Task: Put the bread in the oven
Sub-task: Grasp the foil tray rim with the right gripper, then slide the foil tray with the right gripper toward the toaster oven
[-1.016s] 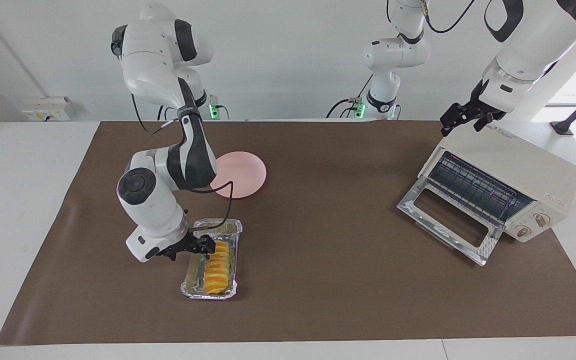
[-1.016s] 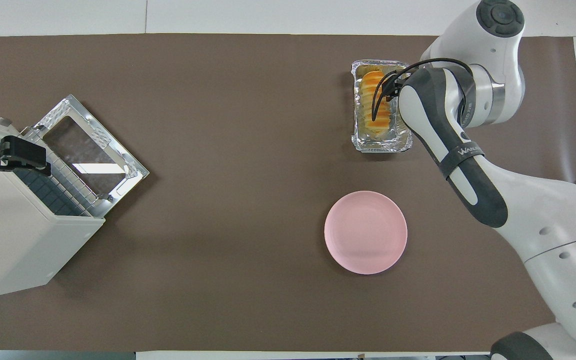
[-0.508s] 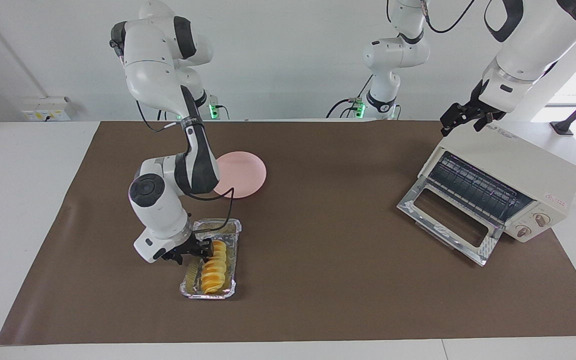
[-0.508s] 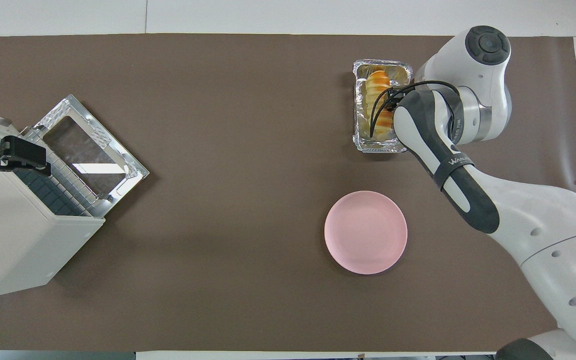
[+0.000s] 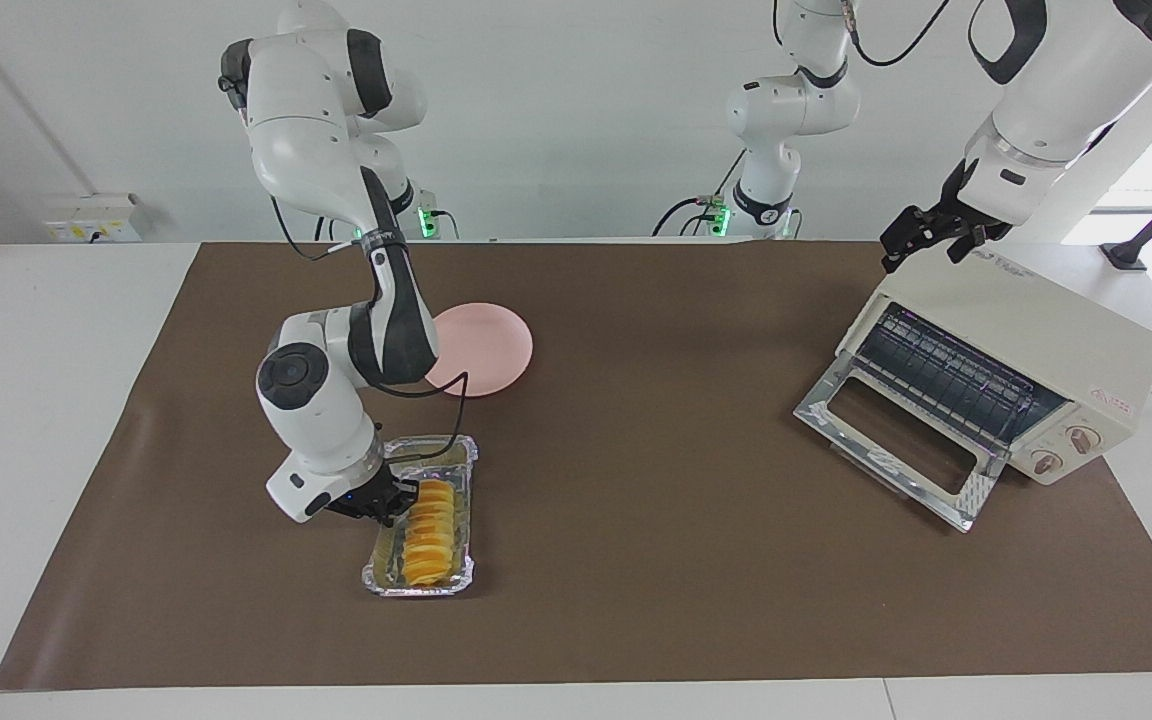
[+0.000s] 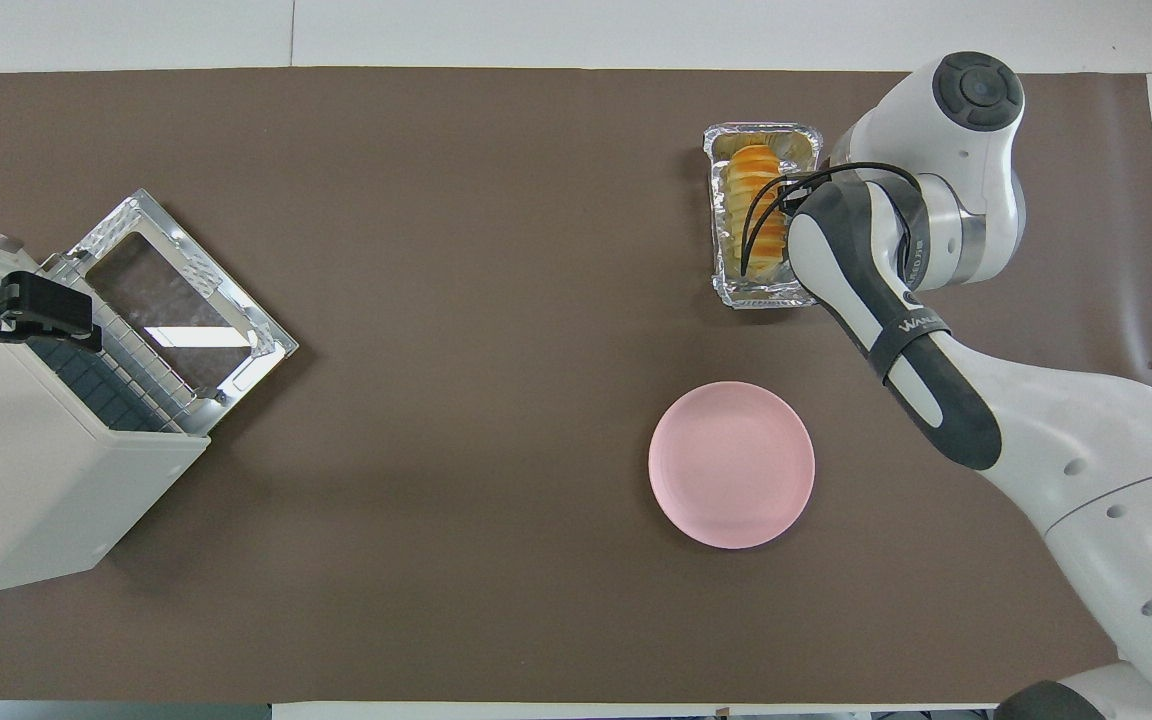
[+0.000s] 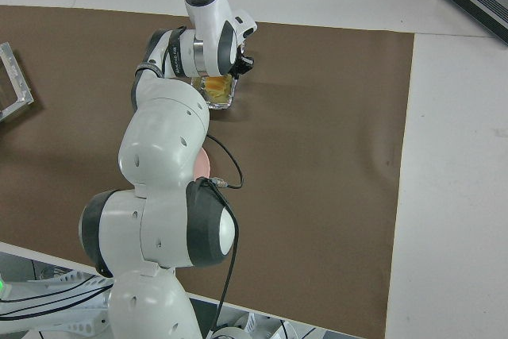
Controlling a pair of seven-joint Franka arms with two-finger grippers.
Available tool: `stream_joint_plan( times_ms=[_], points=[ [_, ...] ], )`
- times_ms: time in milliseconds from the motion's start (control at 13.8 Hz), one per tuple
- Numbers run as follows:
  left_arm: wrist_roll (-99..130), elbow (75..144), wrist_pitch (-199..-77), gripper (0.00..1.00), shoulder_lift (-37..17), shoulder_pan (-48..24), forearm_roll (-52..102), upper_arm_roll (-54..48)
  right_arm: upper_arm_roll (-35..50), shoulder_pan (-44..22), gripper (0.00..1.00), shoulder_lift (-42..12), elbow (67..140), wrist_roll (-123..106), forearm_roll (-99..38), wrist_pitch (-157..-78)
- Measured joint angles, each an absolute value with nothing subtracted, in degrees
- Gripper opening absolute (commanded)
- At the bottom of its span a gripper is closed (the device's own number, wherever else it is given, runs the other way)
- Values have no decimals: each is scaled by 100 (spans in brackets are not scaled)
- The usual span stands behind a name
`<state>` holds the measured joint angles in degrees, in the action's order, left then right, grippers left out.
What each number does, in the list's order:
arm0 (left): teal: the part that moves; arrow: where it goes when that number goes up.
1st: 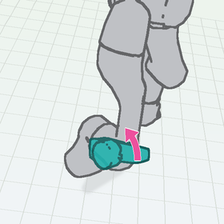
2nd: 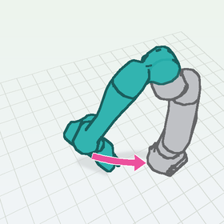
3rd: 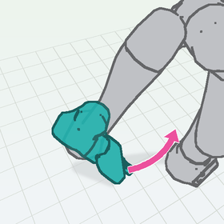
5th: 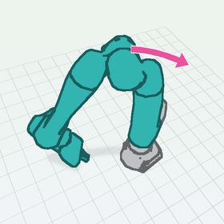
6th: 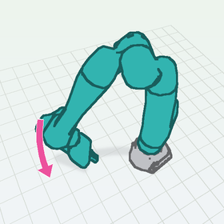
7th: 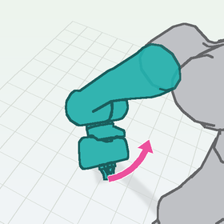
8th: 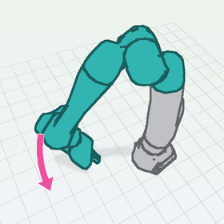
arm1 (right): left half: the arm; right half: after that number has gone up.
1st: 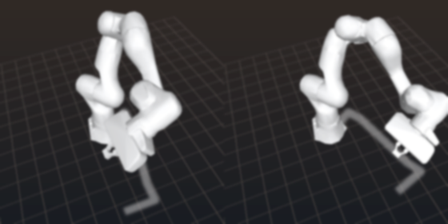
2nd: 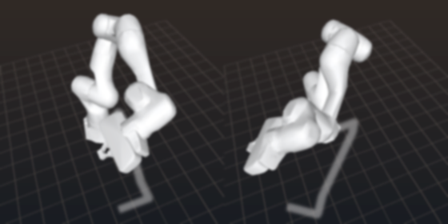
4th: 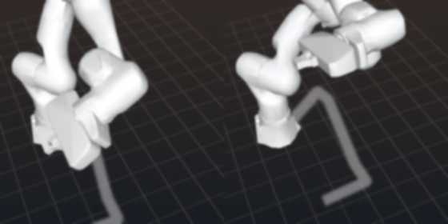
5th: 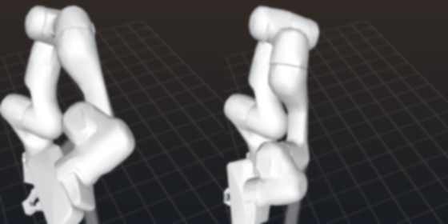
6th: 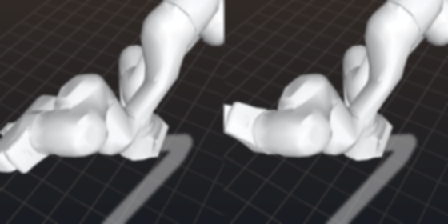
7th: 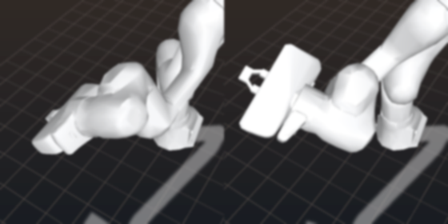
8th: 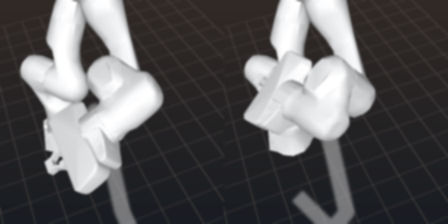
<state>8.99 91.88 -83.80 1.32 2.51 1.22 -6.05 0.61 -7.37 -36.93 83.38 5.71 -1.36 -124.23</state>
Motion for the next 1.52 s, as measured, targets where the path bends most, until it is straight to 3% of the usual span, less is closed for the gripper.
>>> stream_joint_plan(
  times_ms=[363, 870, 1233, 1523],
  points=[
    [899, 9188, -8380, 100, 132, 251, 122, -605, 61, -735, 0, -3655, 8284, 571, -143, -12276],
    [899, 9188, -8380, 100, 132, 251, 122, -605, 134, -958, 0, -3284, 7613, 842, -481, -10979],
    [899, 9188, -8380, 100, 132, 251, 122, -605, 177, -1954, 0, -3051, 7411, 2544, -553, -10748],
    [899, 9188, -8380, 100, 132, 251, 122, -605, 172, -2741, 0, -3096, 7383, 3775, -775, -11058]
  ],
)
